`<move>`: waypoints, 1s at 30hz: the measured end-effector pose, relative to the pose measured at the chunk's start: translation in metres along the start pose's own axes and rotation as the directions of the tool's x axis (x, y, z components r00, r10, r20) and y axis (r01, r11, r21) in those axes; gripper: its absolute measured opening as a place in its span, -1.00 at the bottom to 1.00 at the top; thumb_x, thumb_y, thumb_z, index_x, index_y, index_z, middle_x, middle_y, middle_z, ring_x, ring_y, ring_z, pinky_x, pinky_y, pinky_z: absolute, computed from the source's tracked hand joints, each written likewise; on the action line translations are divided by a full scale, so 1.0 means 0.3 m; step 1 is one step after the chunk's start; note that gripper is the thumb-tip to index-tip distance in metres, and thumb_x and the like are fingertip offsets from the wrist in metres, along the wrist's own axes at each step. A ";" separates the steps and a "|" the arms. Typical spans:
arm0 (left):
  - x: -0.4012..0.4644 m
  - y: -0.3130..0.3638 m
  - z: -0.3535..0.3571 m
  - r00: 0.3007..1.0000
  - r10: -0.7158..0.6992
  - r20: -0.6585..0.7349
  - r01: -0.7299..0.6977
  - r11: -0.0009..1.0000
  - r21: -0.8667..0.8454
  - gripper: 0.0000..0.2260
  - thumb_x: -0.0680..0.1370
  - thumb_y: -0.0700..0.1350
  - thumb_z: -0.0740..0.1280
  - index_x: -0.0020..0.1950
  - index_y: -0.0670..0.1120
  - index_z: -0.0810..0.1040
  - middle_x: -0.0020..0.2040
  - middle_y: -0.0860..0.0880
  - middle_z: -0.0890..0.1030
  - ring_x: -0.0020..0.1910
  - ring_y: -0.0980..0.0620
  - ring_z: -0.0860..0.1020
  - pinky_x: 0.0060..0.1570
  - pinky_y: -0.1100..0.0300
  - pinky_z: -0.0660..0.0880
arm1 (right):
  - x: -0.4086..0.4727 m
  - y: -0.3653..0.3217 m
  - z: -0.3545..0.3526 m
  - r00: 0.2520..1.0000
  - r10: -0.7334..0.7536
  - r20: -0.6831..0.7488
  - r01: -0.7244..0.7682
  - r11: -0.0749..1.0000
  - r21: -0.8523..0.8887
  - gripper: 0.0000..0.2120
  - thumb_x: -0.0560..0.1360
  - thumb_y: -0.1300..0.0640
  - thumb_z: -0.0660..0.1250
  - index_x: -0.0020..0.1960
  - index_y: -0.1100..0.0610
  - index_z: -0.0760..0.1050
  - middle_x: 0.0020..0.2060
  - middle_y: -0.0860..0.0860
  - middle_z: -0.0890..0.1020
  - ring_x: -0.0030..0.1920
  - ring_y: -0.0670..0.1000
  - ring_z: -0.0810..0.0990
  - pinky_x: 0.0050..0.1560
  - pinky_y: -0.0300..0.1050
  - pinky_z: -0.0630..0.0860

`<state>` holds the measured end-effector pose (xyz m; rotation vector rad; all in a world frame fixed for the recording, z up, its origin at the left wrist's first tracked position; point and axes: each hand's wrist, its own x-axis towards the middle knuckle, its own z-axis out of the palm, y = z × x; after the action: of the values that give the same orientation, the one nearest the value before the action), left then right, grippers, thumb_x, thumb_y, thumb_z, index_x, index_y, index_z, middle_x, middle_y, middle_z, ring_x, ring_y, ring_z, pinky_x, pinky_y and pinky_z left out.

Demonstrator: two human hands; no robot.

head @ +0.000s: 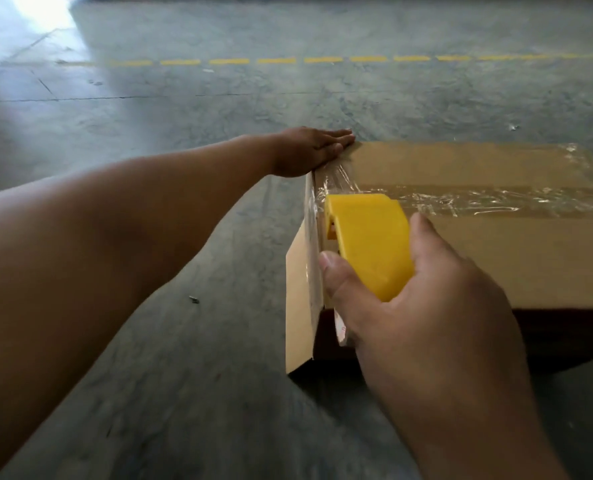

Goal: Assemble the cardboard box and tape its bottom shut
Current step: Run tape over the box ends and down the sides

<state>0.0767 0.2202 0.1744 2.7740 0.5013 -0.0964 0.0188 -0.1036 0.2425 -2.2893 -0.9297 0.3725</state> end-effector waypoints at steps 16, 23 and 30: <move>-0.108 0.124 0.026 0.992 0.107 0.066 -0.119 0.970 0.211 -0.49 0.69 0.09 -0.07 0.62 -0.04 -0.06 0.62 0.00 -0.06 0.59 0.03 -0.14 0.54 0.03 -0.13 | -0.082 0.068 0.026 0.999 -0.022 -0.030 0.023 0.999 0.025 -0.12 0.41 -0.36 0.21 0.55 0.03 -0.03 0.37 -0.01 0.36 0.31 0.02 0.37 0.05 -0.18 0.30; -0.215 0.163 0.048 0.990 0.112 0.091 -0.133 0.952 0.275 -0.45 0.68 0.13 -0.13 0.61 -0.06 -0.12 0.62 -0.03 -0.11 0.58 0.03 -0.18 0.54 0.02 -0.16 | -0.071 0.068 0.025 0.996 -0.059 -0.074 0.060 0.998 0.011 -0.12 0.42 -0.34 0.24 0.54 0.09 0.01 0.32 0.05 0.42 0.27 0.07 0.42 0.10 -0.10 0.38; -0.287 0.241 0.076 0.979 0.148 0.141 -0.187 0.928 0.321 -0.47 0.70 0.09 -0.06 0.60 -0.07 -0.16 0.62 -0.07 -0.13 0.58 0.01 -0.18 0.54 -0.01 -0.14 | -0.083 0.072 0.023 0.997 -0.045 -0.061 0.047 0.999 0.026 -0.11 0.41 -0.34 0.26 0.53 0.12 0.04 0.29 0.07 0.45 0.23 0.09 0.46 -0.04 -0.13 0.33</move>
<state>0.0212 0.1201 0.1848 3.1045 0.2327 -0.3268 0.0092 -0.1298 0.2238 -2.2377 -0.9395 0.2929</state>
